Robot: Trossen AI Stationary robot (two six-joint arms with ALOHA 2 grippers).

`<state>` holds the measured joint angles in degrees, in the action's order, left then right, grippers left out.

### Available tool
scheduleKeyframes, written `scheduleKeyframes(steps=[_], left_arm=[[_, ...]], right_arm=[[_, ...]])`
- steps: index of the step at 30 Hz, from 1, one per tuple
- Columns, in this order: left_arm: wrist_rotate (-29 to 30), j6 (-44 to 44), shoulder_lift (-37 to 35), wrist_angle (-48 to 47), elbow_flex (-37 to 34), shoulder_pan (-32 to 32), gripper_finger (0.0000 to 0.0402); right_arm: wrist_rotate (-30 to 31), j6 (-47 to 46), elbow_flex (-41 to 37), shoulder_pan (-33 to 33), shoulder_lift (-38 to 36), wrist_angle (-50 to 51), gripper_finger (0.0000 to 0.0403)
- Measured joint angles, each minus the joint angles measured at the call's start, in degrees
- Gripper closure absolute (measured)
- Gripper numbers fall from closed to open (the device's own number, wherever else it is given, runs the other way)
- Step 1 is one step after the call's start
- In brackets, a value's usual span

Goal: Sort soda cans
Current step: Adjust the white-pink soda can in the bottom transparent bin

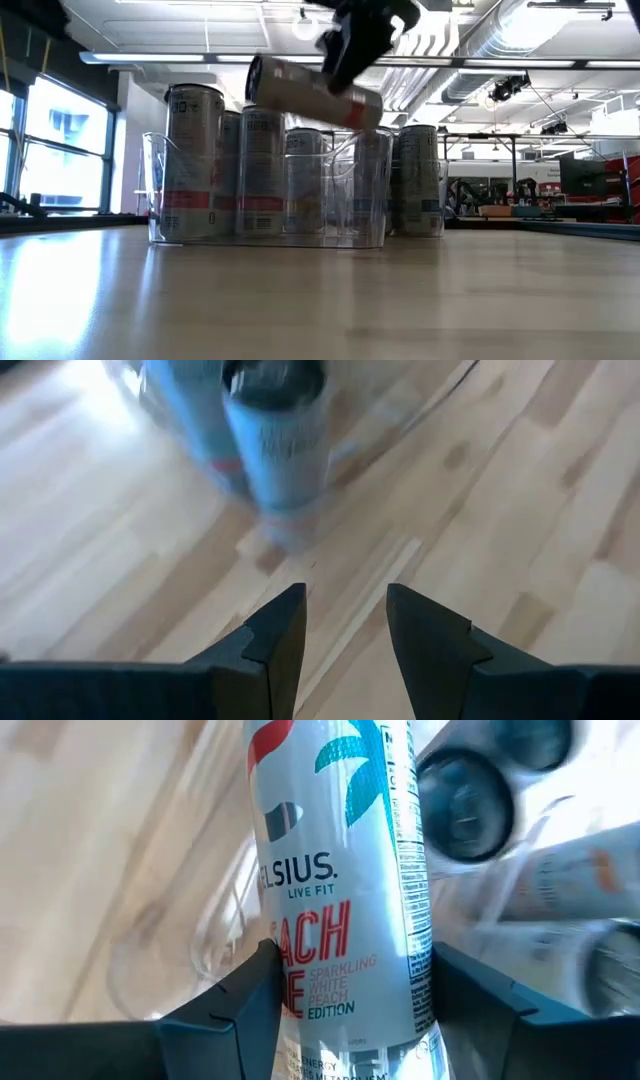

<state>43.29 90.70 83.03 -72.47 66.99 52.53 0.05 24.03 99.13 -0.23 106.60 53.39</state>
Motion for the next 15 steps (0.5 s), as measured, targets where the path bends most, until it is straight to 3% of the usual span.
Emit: scheduleKeyframes(steps=[7,12,15], left_arm=[[8.89,-3.87,-1.69,0.44,1.30,0.04,0.0268],[12.58,-5.19,-1.67,1.58,1.30,0.04,0.0268],[17.45,-9.51,-1.65,5.20,1.28,0.05,0.0268]], right_arm=[[1.33,-5.97,-3.13,0.84,-10.49,-3.41,0.0204],[7.73,-16.20,-18.93,4.52,-25.06,-8.97,0.0204],[12.07,-24.18,-31.23,8.86,-35.06,-18.20,0.0204]])
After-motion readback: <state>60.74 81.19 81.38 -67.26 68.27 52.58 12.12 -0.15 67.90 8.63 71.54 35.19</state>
